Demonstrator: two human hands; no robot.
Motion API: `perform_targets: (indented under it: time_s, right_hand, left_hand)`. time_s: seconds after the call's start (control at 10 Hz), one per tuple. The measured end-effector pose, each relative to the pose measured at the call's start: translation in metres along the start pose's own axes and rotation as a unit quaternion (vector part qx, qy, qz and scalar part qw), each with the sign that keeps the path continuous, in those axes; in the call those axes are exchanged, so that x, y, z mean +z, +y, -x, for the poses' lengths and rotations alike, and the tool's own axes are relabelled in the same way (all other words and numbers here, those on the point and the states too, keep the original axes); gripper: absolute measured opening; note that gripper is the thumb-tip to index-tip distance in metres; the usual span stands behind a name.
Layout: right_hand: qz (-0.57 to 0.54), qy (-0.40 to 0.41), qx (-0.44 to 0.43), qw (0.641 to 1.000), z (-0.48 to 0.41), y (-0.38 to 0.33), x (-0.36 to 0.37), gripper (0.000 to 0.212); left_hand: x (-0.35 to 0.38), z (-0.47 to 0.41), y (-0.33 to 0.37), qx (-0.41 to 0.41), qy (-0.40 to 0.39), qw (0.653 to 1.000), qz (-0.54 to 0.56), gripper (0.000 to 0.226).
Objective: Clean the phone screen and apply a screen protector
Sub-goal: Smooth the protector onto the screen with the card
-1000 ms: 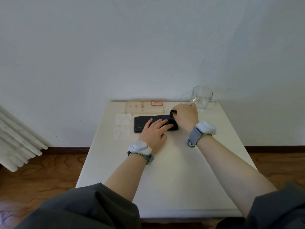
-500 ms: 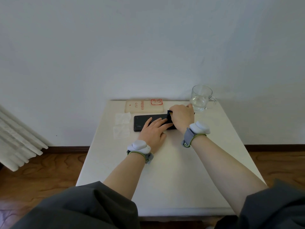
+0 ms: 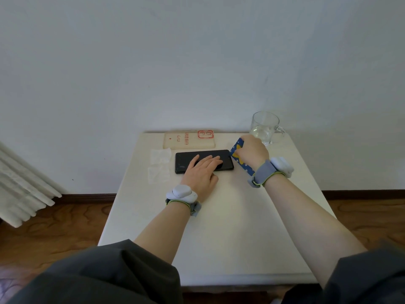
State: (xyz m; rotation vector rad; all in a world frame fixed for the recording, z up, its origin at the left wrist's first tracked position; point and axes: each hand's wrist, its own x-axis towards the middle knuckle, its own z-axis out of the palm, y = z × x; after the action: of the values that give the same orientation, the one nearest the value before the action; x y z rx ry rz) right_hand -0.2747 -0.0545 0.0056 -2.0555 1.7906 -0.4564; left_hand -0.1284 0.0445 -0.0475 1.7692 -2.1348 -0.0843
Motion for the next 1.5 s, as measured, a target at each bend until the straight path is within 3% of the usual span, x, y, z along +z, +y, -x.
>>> perform_targets:
  time_s: [0.2, 0.4, 0.5, 0.7, 0.8, 1.0, 1.5]
  right_hand:
    - [0.034, -0.008, -0.023, 0.999, -0.003, -0.005, 0.005, 0.034]
    - [0.063, -0.085, -0.05, 0.993, -0.003, -0.008, -0.003, 0.039]
    - [0.075, -0.057, -0.065, 0.994, -0.001, -0.007, 0.0, 0.038]
    - [0.06, -0.081, -0.076, 0.992, 0.002, -0.006, 0.0, 0.033]
    - [0.059, -0.038, -0.066, 0.995, 0.004, -0.001, 0.004, 0.034]
    - [0.043, -0.064, -0.062, 0.995, 0.007, -0.004, 0.003, 0.029]
    - [0.038, -0.042, -0.055, 0.997, 0.016, -0.004, 0.005, 0.034]
  left_hand:
    - [0.001, 0.001, 0.0, -0.001, 0.002, 1.0, 0.004, 0.048]
    - [0.003, 0.0, -0.002, -0.002, 0.002, 1.0, 0.008, 0.048]
    - [0.002, -0.001, -0.002, -0.002, 0.0, 1.0, 0.007, 0.048]
    - [0.001, 0.0, -0.001, -0.003, 0.001, 1.0, 0.006, 0.048]
    - [0.0, 0.0, -0.001, -0.004, -0.001, 1.0, 0.008, 0.048]
    - [-0.001, 0.0, -0.001, -0.005, 0.0, 1.0, 0.005, 0.048]
    - [0.0, 0.0, -0.001, -0.006, -0.001, 1.0, 0.011, 0.048]
